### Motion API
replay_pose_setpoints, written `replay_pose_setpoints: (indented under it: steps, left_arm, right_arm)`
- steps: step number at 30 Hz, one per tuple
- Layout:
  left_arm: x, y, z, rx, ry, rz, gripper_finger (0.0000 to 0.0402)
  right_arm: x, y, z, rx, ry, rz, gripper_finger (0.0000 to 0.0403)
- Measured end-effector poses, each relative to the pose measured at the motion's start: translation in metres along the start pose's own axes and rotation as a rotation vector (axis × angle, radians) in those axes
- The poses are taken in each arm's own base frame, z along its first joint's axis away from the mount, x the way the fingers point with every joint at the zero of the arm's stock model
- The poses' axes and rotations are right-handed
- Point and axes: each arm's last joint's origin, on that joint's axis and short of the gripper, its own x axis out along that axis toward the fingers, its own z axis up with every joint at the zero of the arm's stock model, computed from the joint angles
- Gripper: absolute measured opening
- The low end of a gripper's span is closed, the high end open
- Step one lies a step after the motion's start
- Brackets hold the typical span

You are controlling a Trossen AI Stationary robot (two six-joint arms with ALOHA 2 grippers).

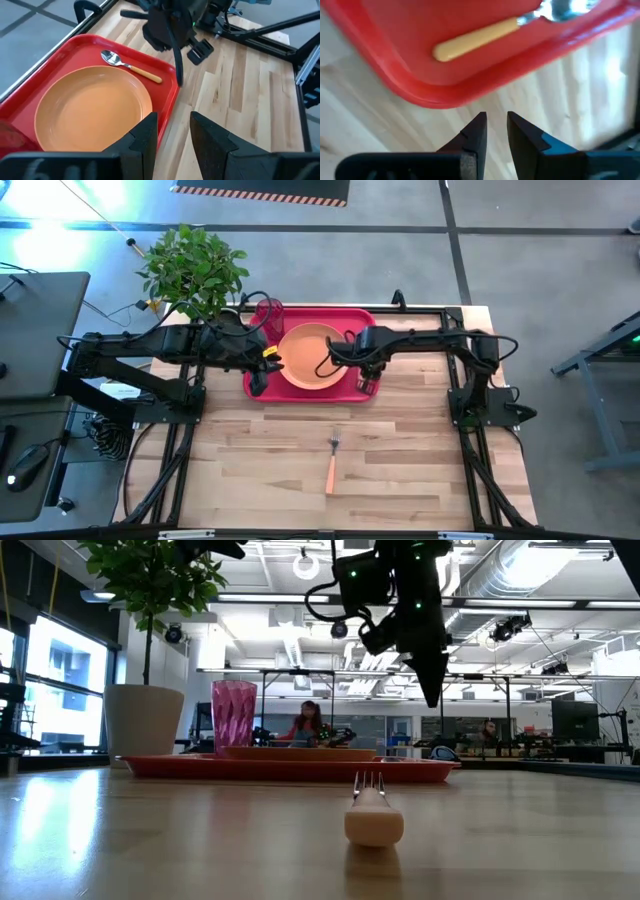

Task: Pick and place plate/cup/fork/spoon on tray
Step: Adjust the red tray on the table

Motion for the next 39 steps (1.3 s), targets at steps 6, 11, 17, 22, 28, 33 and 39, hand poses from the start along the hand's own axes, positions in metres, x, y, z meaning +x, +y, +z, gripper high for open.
replay_pose_setpoints:
  steps: [6,11,17,22,28,33,39]
  left_arm:
    - [0.000,0.001,0.000,0.062,-0.013,0.041,0.0103]
    - [0.000,0.005,0.002,0.075,-0.036,0.122,0.0103]
    - [0.001,0.013,0.004,0.091,-0.048,0.193,0.0103]
    - [0.001,0.023,0.007,0.074,-0.066,0.288,0.0103]
    - [0.002,0.031,0.009,0.052,-0.072,0.336,0.0103]
    - [0.002,0.034,0.010,0.045,-0.071,0.346,0.0103]
    - [0.002,0.035,0.010,0.041,-0.073,0.357,0.0103]
  right_arm:
    - [-0.006,-0.016,-0.004,0.035,-0.010,-0.056,0.0067]
    - [-0.005,-0.040,-0.014,0.074,-0.053,-0.079,0.0067]
    - [0.021,-0.068,-0.044,0.299,-0.197,0.059,0.0067]
    - [0.030,-0.086,-0.056,0.525,-0.338,0.180,0.0067]
    - [0.040,-0.104,-0.054,0.706,-0.387,0.222,0.0067]
    - [0.045,-0.116,-0.050,0.778,-0.409,0.241,0.0077]
    - [0.056,-0.127,-0.048,0.883,-0.376,0.249,0.0121]
